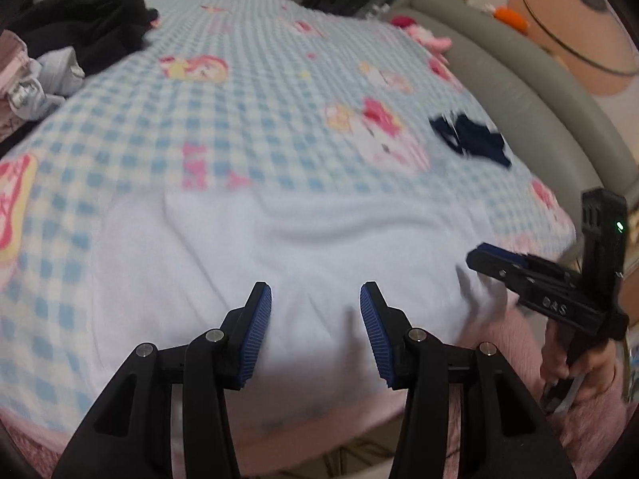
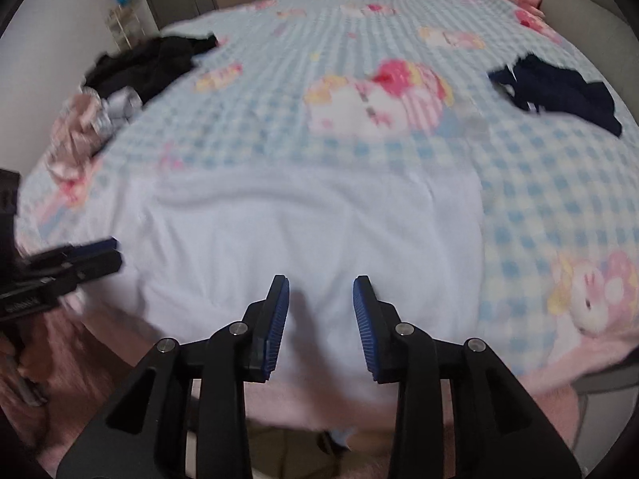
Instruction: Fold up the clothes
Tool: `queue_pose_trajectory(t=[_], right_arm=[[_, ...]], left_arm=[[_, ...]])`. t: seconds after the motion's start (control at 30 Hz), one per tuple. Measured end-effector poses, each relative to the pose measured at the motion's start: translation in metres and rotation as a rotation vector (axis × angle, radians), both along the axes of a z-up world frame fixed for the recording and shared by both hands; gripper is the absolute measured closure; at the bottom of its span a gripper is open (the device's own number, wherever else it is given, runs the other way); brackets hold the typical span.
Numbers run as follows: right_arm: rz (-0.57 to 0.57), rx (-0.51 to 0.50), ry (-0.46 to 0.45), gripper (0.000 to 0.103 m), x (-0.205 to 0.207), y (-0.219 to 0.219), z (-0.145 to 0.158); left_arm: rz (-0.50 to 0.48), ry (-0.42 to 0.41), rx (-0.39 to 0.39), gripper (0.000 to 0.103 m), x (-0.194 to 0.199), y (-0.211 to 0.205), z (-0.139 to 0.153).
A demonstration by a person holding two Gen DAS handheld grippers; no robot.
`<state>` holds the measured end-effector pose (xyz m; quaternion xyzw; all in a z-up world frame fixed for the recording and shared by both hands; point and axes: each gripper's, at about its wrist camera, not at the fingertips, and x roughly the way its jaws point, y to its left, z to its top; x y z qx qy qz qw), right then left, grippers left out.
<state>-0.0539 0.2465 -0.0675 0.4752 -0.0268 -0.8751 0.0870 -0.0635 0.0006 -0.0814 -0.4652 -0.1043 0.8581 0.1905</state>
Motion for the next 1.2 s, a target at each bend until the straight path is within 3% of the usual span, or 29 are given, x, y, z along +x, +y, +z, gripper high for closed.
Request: queue_pose_trajectory(t=[0.1,0.23,0.33,0.43,0.5,0.63,0.73,0.8,0.83,0.9,0.97,1.03,1.1,1.2], right_arm=[[-0.006,0.018,0.036,0.067,-0.022,-0.014,0.005],[0.026,0.047,0.007,0.067,-0.040,-0.030,-0.017],[0.036,0.097,-0.041,0.067,-0.038,-0.022,-0.041],[0.051,0.079,-0.048,0.066,-0.032,-0.008,-0.046],[0.052,0.065,-0.040,0.064,-0.031,0.000,-0.039],[-0.019,0.023,0.074,0.057,-0.032,0.016,-0.014],[-0.087,0.029,0.069,0.053,-0.037,0.028,-0.019],[-0.116,0.041,0.043,0.054,-0.040,0.039,-0.027],[-0.128,0.043,0.031,0.056,-0.040,0.045,-0.031],[-0.154,0.046,0.006,0.068,-0.041,0.057,-0.038],[-0.187,0.024,0.012,0.071,-0.039,0.067,-0.034],[-0.217,-0.011,0.053,0.068,-0.035,0.072,-0.024],[-0.238,-0.031,0.084,0.056,-0.033,0.074,-0.017],[-0.220,0.049,0.028,0.055,-0.041,0.064,-0.030]], left_arm=[[0.069,0.040,-0.010,0.054,-0.020,-0.005,0.008],[0.156,0.015,-0.076,0.054,-0.037,-0.021,-0.010],[0.225,-0.017,-0.124,0.055,-0.038,-0.038,-0.029],[0.262,0.014,-0.144,0.055,-0.029,-0.051,-0.034],[0.259,0.044,-0.109,0.055,-0.024,-0.056,-0.028],[0.257,0.088,0.006,0.054,-0.023,-0.064,-0.017],[0.285,0.045,-0.069,0.054,-0.027,-0.066,-0.026],[0.346,-0.030,-0.149,0.051,-0.033,-0.073,-0.041],[0.355,-0.052,-0.114,0.051,-0.033,-0.080,-0.046],[0.390,-0.038,-0.019,0.051,-0.028,-0.092,-0.044],[0.409,0.021,-0.040,0.052,-0.022,-0.092,-0.032],[0.390,0.089,-0.055,0.052,-0.018,-0.086,-0.020],[0.362,0.125,-0.049,0.052,-0.018,-0.081,-0.014],[0.300,0.138,-0.049,0.052,-0.020,-0.068,-0.015]])
